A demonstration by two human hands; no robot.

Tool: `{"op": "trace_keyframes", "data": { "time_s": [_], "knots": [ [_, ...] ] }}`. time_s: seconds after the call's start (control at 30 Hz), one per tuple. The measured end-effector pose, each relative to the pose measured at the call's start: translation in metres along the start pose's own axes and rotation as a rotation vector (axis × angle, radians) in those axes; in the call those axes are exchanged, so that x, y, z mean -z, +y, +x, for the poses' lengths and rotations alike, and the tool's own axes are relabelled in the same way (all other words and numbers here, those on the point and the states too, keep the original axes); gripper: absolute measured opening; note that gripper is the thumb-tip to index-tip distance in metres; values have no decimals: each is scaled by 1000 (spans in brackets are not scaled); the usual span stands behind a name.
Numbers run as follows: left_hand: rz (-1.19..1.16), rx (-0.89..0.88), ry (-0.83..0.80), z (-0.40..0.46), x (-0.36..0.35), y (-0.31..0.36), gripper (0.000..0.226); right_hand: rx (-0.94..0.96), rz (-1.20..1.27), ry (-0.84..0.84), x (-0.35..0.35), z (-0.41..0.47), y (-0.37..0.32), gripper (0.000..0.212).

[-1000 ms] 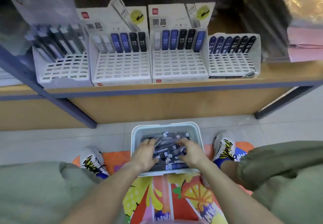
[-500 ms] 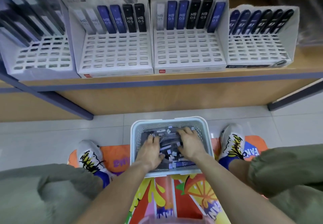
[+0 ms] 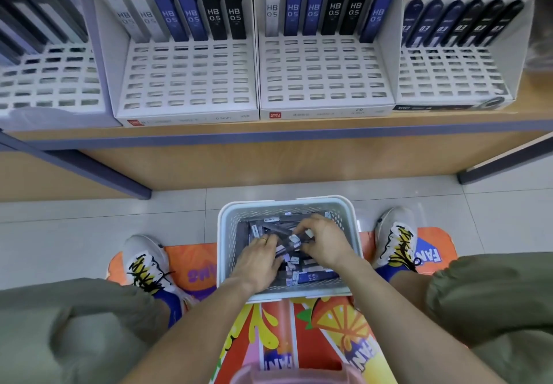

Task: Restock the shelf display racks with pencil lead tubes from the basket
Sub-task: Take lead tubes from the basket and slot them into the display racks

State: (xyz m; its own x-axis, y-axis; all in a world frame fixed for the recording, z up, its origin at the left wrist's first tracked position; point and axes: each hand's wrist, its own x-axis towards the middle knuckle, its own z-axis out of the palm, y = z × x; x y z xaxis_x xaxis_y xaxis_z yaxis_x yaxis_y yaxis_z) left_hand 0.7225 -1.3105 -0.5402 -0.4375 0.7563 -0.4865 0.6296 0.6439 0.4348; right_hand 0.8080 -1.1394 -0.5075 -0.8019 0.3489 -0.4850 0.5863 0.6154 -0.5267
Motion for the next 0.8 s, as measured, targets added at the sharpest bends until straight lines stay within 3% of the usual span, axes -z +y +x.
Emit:
{"op": "trace_keyframes", "data": {
  "time_s": [0.23, 0.37, 0.53, 0.67, 0.8],
  "knots": [
    [-216, 11, 3, -1, 20, 1, 27, -56, 355, -15, 17, -4, 1, 25],
    [-518, 63, -68, -3, 38, 7, 32, -100, 711, 17, 35, -10, -8, 23],
    [-899, -1, -156, -17, 77, 28, 30, -43, 995, 45, 64, -21, -28, 36],
    [-983, -73, -74, -35, 126, 30, 19, 26, 1150, 229, 89, -36, -73, 50],
    [-996, -129, 63, -73, 187, 26, 22, 229, 1137, 412, 106, -62, -136, 46]
  ]
}}
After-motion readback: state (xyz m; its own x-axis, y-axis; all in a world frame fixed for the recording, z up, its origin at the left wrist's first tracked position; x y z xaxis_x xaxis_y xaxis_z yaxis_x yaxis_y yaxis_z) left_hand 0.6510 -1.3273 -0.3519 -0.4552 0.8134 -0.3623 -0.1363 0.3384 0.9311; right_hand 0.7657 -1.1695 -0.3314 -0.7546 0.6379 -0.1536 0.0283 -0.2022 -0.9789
